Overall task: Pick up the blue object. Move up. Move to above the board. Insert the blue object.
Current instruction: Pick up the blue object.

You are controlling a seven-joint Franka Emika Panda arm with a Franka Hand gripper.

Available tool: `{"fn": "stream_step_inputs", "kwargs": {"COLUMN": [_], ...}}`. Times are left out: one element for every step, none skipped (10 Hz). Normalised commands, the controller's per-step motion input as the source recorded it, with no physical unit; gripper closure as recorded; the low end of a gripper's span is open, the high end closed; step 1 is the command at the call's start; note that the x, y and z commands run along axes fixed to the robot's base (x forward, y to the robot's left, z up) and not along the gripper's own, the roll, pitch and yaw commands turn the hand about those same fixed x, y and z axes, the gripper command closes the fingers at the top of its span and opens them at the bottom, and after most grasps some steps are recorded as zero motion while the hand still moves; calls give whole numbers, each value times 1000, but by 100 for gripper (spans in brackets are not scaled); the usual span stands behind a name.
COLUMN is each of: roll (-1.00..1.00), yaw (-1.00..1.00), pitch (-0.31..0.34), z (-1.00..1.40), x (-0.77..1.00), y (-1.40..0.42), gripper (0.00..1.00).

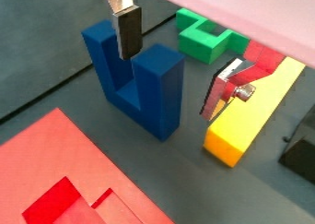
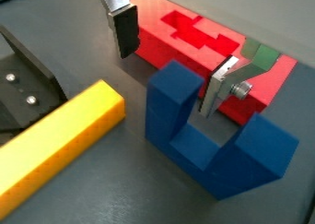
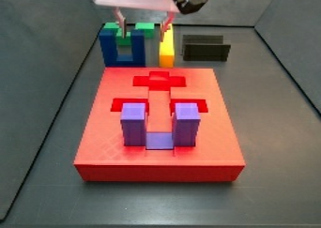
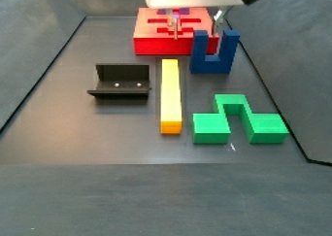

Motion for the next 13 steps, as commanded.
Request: {"fn": "stream_step_inputs", "kwargs": {"roll": [64, 16, 0, 0, -10, 19, 64, 81, 63, 0, 0, 0, 0], "yaw": [0, 0, 0, 0, 0, 0, 0, -26, -54, 0, 0, 0, 0], "pitch": [0, 0, 13, 0, 0, 0, -4, 0, 0, 0, 0, 0, 0], "z": [-363, -363, -357, -249, -86, 0, 0, 0, 0, 0, 0, 0, 0], "x": [-111, -31, 0, 0, 0, -6, -83, 0, 0, 0, 0, 0, 0], "y": [29, 26, 100, 89, 0, 0, -37, -97, -54, 0, 0, 0, 0], "gripper": [0, 0, 0, 0, 0, 0, 0, 0, 0, 0, 100, 100, 100]}}
